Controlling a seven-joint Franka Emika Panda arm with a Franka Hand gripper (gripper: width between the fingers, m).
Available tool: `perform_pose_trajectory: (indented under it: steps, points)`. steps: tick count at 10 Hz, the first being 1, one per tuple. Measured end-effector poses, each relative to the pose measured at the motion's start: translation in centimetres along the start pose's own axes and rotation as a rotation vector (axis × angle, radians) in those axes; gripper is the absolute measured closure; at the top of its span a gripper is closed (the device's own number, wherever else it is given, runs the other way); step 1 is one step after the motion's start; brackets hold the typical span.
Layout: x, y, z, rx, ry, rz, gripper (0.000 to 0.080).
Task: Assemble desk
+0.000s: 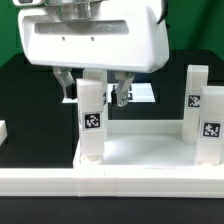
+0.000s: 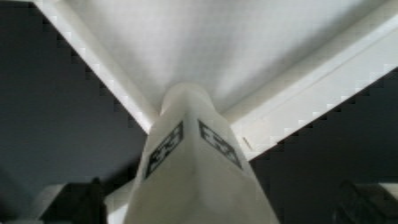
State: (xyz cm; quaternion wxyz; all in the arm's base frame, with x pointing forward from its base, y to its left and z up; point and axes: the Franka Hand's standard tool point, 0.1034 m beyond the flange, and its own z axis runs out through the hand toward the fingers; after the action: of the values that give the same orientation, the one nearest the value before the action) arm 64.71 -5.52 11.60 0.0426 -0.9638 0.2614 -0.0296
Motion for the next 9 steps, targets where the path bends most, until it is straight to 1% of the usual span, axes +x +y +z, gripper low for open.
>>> perform_pose_trajectory:
  steps: [1, 3, 4, 5, 7, 8, 9]
  points:
    - [0.03, 0.1, -0.01, -0.007, 0.001, -0.087, 0.015]
    - [0.12, 0.38, -0.04, -0.037, 0.002, -0.376, 0.015]
    - [0.13, 0.29, -0.08, -0.044, 0.003, -0.405, 0.015]
    - [0.19, 0.39, -0.15, -0.066, 0.002, -0.542, 0.015]
    - [0.29, 0.62, -0.16, -0.07, -0.001, -0.655, 0.0164]
    - [0.28, 0.64, -0.11, -0.069, -0.003, -0.667, 0.0164]
    - [0.27, 0.65, -0.08, -0.069, -0.003, -0.665, 0.0351]
